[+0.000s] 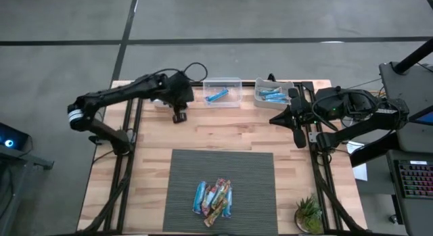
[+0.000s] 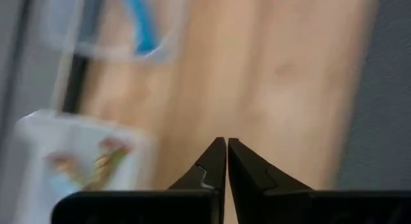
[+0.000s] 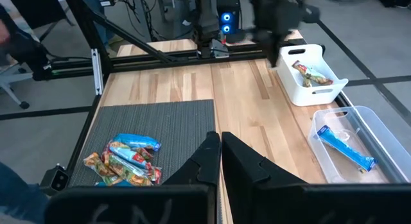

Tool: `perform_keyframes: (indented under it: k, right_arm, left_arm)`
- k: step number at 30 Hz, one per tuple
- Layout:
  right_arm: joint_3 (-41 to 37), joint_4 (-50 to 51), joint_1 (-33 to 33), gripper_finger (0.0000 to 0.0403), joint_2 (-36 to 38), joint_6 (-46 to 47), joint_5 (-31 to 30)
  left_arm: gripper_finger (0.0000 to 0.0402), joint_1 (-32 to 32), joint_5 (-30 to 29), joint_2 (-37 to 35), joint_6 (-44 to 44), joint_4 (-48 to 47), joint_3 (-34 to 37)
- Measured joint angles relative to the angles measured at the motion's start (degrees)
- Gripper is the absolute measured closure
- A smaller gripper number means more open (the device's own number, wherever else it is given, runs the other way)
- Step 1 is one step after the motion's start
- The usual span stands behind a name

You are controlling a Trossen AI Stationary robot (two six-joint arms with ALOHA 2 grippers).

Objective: Pick and place Granola Bars by type
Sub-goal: Put the yellow granola bar into the gray bin

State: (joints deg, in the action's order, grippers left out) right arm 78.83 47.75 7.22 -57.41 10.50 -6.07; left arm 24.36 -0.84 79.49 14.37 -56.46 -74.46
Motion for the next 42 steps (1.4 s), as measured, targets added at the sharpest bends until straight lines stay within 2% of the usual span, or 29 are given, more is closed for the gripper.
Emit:
perform_keyframes:
  k: [3,15,23,36,42]
  right_arm:
    - [0.0,-0.02,0.0,0.0394,0.0,-0.15,0.0]
    - [0.02,-0.04,0.0,0.0394,0.0,1.36,0.02]
    - [0.0,-0.04,0.0,0.0394,0.0,1.34,0.04]
    - [0.0,-0.04,0.02,0.0394,-0.16,1.37,0.92]
    - [0.0,-0.17,0.02,0.0394,-1.31,1.56,2.05]
  left_arm:
    - [0.0402,-4.95,3.33,-3.5,-4.8,3.55,0.0]
    - [0.0402,-20.24,3.24,-11.19,-17.97,13.27,0.14]
    - [0.0402,-28.05,2.65,-11.42,-21.07,14.31,0.2]
    - [0.0402,-40.04,2.69,-11.44,-20.75,17.18,0.07]
    - [0.0402,-42.91,2.71,-11.44,-26.74,17.27,0.04]
